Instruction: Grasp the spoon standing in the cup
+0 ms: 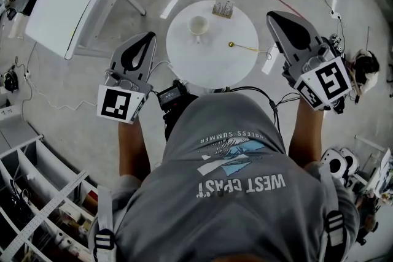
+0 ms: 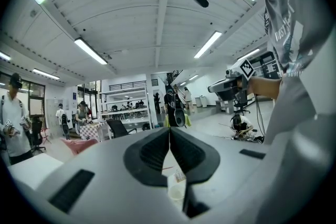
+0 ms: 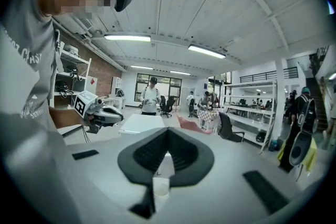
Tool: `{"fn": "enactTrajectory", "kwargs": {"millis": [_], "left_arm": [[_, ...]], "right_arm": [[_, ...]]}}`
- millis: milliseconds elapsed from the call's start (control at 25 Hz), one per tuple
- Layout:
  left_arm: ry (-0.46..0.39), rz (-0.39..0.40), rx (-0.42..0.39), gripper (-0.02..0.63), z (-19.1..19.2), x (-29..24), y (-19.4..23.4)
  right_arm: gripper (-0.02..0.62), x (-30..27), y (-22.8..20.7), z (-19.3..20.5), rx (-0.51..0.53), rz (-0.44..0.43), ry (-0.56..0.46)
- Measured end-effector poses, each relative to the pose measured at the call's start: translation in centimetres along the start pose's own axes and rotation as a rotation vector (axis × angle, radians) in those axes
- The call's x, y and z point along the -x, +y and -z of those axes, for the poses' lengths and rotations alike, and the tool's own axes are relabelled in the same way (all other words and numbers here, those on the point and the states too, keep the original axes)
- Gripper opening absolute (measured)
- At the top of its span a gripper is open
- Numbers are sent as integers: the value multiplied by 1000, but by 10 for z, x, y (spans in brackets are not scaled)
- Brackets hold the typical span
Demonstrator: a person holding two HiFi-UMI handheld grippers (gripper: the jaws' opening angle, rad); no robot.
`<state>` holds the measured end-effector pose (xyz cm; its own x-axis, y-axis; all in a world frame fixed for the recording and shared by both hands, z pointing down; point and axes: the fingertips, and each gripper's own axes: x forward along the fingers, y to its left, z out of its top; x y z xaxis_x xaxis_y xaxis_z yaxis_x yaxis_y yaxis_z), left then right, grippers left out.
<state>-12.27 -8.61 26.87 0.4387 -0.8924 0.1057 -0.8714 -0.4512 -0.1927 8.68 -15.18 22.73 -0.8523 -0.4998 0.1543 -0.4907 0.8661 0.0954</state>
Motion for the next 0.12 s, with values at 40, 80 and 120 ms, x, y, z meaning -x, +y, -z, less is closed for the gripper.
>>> {"fn": "enactTrajectory", "kwargs": {"millis": [40, 80, 120], "left_arm": [[1, 0, 1, 9, 0, 1, 1], [1, 0, 1, 9, 1, 1, 1], [2, 0, 2, 9, 1, 2, 2]], "right_arm": [[0, -1, 1, 0, -1, -1, 0], [0, -2, 2, -1, -1, -3, 1], [0, -3, 2, -1, -2, -4, 1]]}}
